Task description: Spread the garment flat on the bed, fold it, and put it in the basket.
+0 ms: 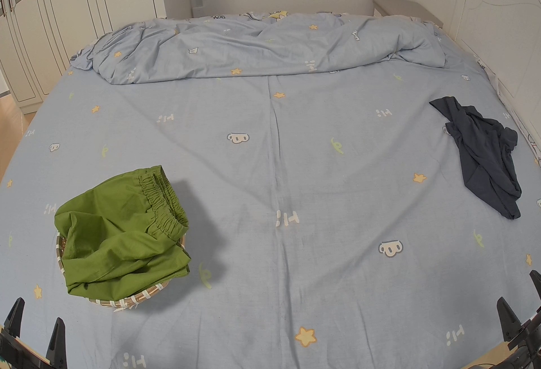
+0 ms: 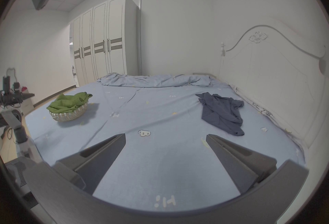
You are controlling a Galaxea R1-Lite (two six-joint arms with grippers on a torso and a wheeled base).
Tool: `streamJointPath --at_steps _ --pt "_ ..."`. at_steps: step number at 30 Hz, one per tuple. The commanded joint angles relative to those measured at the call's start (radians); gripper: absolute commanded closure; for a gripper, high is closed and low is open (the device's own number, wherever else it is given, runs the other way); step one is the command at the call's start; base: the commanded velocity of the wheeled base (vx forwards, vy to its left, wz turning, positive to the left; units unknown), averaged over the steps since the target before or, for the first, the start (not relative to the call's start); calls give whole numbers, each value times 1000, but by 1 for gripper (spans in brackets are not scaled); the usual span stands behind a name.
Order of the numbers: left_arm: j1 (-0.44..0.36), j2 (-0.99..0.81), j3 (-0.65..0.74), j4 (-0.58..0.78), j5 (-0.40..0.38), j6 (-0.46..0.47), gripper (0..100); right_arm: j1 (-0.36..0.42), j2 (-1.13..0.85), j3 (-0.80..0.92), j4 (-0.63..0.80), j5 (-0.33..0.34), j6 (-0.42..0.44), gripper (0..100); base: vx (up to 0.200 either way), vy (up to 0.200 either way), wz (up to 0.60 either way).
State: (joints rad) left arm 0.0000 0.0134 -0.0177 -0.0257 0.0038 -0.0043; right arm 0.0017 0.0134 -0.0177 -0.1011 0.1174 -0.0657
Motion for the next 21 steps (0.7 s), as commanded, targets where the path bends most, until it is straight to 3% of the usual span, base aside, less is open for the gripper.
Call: streamJointPath --at_steps 1,4,7,12,15,18,19,21 --pt "0 -13 18 0 1 0 0 -2 -10 18 -6 -25 18 0 0 0 0" --pt "0 -13 18 0 1 0 0 -2 -10 18 20 -88 20 0 0 0 0" --pt "0 -13 18 0 1 0 0 -2 -10 18 18 -88 4 0 0 0 0" --pt "0 -13 18 0 1 0 0 -3 3 18 21 -88 53 0 0 0 0" --pt "0 -13 18 0 1 0 0 -6 0 18 20 -182 32 0 0 0 0" --pt "0 -13 18 0 1 0 0 -5 -1 18 23 -254 89 0 0 0 0" --pt "0 -13 18 0 1 0 0 -3 -1 18 24 -318 76 0 0 0 0" --pt "0 -13 18 0 1 0 0 -2 -1 18 24 -289 47 0 0 0 0"
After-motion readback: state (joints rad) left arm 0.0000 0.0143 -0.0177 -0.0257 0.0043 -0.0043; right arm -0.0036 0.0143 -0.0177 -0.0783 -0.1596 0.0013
